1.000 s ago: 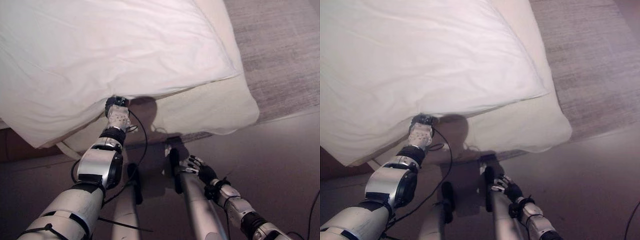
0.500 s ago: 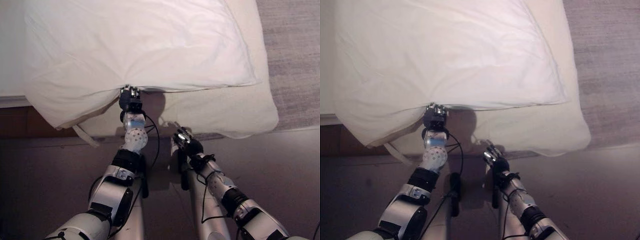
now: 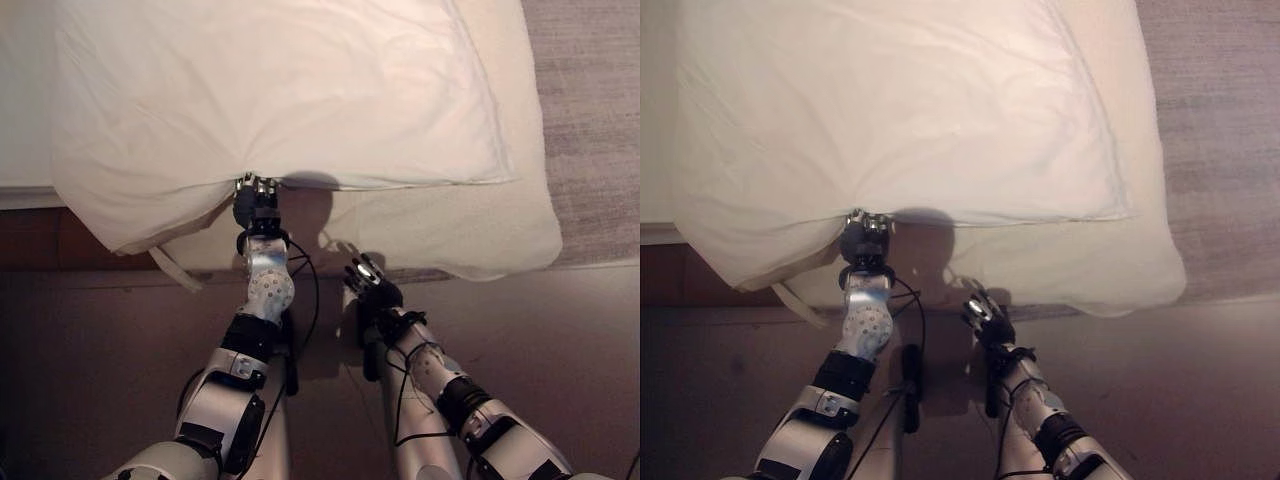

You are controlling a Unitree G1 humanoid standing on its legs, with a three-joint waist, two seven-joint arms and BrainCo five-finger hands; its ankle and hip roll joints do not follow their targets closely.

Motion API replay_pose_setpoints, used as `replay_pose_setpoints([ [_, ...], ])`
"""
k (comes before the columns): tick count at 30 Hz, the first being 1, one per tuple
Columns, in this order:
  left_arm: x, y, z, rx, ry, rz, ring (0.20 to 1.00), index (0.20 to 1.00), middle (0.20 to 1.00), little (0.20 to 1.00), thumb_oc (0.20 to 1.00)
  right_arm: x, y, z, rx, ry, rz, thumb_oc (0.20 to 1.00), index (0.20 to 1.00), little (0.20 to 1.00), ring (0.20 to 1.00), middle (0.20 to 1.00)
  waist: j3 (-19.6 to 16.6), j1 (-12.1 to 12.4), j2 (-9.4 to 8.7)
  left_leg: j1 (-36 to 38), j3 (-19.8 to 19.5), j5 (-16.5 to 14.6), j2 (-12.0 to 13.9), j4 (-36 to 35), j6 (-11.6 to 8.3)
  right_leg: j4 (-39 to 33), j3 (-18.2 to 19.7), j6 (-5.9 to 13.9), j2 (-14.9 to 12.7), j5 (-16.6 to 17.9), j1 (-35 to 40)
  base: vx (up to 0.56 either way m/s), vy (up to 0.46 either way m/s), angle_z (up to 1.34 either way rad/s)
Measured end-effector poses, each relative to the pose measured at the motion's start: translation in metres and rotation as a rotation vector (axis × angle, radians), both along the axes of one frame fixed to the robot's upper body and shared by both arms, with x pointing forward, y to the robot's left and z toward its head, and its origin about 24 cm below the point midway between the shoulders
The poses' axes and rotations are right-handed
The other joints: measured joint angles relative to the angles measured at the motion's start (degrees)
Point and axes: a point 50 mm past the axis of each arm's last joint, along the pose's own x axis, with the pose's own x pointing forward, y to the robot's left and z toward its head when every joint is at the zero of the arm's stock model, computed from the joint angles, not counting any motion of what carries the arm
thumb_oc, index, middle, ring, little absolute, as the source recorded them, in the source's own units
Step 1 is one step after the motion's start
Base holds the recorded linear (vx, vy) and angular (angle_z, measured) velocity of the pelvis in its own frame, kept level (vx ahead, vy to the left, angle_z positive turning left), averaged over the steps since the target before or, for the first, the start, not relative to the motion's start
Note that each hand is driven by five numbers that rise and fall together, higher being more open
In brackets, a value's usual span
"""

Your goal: Make the bed

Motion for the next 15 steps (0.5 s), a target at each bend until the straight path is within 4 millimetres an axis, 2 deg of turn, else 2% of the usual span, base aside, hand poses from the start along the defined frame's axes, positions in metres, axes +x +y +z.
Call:
replay_pose_setpoints([
  [2,-0.004,0.002,0.001,-0.009,-0.025,0.001,0.2,0.2,0.2,0.2,0.2,0.0,0.006,0.0,0.069,0.022,-0.012,1.0,1.0,1.0,1.0,1.0,0.1,0.0,0.02,0.0,0.0,0.0,0.0,0.0,0.0,0.0,0.0,-0.01,0.0,0.0,0.0,0.0,0.0,0.0],
  [6,-0.011,-0.002,0.008,-0.034,-0.073,-0.015,0.2,0.2,0.2,0.2,0.2,0.008,0.022,0.014,0.219,0.021,-0.018,1.0,1.0,1.0,1.0,1.0,0.5,1.0,0.27,0.0,-0.3,0.0,-0.1,0.0,0.0,0.1,0.0,-0.01,0.0,0.0,0.0,0.0,0.0,0.0],
  [9,-0.013,-0.008,0.013,-0.037,-0.099,-0.035,0.2,0.2,0.2,0.2,0.2,0.023,0.03,0.04,0.321,-0.02,-0.004,1.0,1.0,1.0,1.0,1.0,1.1,1.8,0.68,-0.6,-1.0,0.3,-0.4,0.1,-0.08,0.3,-0.8,-0.05,-0.3,-0.1,-0.1,0.0,0.012,0.13],
  [10,-0.014,-0.011,0.014,-0.026,-0.101,-0.048,0.2,0.2,0.2,0.2,0.2,0.031,0.033,0.056,0.361,-0.053,0.006,1.0,1.0,1.0,1.0,1.0,1.3,1.8,0.93,-1.0,-1.7,0.6,-0.7,0.0,-0.07,0.3,-1.3,-0.02,-0.6,-0.2,-0.2,0.0,0.012,0.22],
  [11,-0.014,-0.011,0.013,-0.025,-0.1,-0.049,0.2,0.2,0.2,0.2,0.2,0.033,0.033,0.058,0.379,-0.057,0.002,1.0,1.0,1.0,1.0,1.0,1.4,1.7,1.02,-1.2,-2.0,0.7,-0.8,0.0,-0.06,0.3,-1.3,0.08,-0.6,-0.2,-0.3,0.0,0.015,0.24],
  [12,-0.014,-0.014,0.013,-0.02,-0.1,-0.058,0.2,0.2,0.2,0.2,0.2,0.04,0.034,0.073,0.422,-0.086,0.001,1.0,1.0,1.0,1.0,1.0,1.5,2.2,1.08,-1.4,-2.2,1.0,-1.0,-0.2,0.0,0.3,-1.3,0.15,-0.8,-0.3,-0.6,0.0,0.014,0.12],
  [15,-0.014,-0.02,0.015,-0.009,-0.105,-0.079,0.2,0.2,0.2,0.2,0.2,0.048,0.032,0.088,0.477,-0.109,-0.019,1.0,1.0,1.0,1.0,1.0,1.7,3.3,1.37,-1.8,-2.2,1.1,-1.2,0.0,0.11,0.7,-1.3,0.22,-1.0,-0.3,-1.1,0.01,0.01,0.05],
])
